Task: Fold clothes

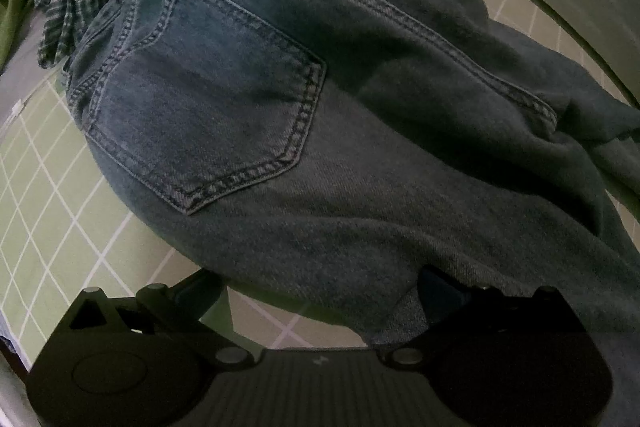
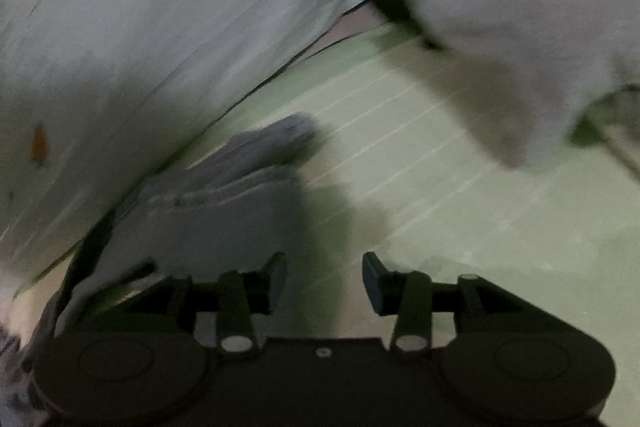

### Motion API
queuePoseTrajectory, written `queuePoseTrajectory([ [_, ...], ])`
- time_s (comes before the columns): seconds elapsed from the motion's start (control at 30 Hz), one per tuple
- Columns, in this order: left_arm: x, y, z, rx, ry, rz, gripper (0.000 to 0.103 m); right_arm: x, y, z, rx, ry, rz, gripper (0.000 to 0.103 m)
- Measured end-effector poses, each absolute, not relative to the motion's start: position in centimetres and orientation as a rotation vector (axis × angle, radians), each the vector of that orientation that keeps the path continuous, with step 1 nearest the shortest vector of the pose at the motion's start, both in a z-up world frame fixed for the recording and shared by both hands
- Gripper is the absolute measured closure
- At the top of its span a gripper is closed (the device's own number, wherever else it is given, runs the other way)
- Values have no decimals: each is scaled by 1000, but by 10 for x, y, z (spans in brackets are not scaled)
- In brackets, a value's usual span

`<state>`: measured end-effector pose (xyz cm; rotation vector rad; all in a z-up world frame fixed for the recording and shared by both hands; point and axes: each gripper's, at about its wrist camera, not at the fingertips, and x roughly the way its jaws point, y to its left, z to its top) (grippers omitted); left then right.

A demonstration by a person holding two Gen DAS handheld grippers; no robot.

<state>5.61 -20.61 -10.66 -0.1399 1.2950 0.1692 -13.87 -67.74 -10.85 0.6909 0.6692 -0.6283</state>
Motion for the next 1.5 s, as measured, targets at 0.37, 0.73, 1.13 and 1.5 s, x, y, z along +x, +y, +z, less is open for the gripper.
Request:
queuePoseTrajectory([
  [0.37, 49, -215, -109, -138, 1286, 167, 0, -133, -667, -94, 583, 684, -581, 100],
  [0.73, 42, -226, -113, -126, 1285, 152, 0, -197, -661, -24, 460, 651, -886, 91],
  [1.13, 32, -238, -117, -124, 1284, 148, 0, -261, -675, -101, 765, 742, -1103, 56],
  [1.5, 8, -202, -95, -253, 1207, 210, 0, -244, -668, -124, 692, 812, -1100, 28],
])
